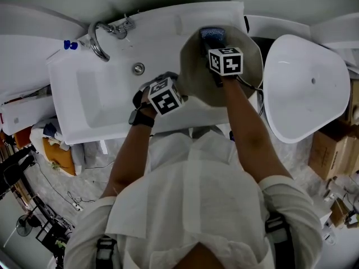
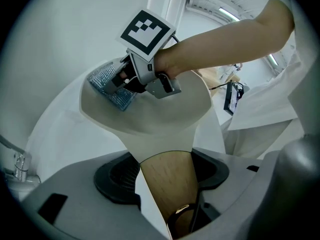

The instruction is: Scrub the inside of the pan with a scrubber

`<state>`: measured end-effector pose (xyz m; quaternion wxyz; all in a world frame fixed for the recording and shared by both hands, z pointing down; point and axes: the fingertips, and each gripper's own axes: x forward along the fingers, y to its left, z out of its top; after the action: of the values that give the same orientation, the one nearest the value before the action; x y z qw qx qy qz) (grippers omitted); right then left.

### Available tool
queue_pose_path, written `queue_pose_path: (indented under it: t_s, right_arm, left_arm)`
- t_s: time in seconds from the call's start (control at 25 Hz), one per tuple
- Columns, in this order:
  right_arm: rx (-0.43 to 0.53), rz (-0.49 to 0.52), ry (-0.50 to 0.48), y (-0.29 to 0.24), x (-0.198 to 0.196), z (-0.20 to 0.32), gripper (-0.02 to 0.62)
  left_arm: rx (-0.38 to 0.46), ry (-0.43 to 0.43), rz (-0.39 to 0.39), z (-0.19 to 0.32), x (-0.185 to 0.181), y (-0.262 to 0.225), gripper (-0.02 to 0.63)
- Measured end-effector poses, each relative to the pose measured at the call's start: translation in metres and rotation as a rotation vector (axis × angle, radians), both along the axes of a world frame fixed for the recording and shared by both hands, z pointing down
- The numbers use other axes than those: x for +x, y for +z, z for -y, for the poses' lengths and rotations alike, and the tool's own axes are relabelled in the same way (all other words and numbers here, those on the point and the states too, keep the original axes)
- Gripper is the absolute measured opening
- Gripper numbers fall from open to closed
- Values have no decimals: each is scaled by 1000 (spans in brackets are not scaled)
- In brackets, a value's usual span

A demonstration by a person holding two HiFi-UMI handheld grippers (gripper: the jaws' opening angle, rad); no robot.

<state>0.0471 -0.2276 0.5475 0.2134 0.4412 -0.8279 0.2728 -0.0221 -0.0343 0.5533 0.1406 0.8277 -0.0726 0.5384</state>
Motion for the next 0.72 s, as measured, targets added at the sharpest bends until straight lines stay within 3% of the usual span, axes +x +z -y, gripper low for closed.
queue_pose_path:
  t_s: [0.08, 0.36, 0.56, 0.72]
  right_arm:
    - [-20, 25, -75, -1, -15, -11, 21]
    - [-216, 91, -492, 1, -62, -89, 21]
    - [-428, 95, -730, 0, -55, -156, 21]
    - [-615, 15, -845, 2, -27, -195, 21]
  left_arm:
    - [-1, 0, 1, 0, 0, 0, 301]
    - [0, -8, 1, 2, 0, 0, 301]
    - [-10, -22, 9, 1, 0, 1, 299]
    - [-19, -39, 6, 1, -2, 1, 295]
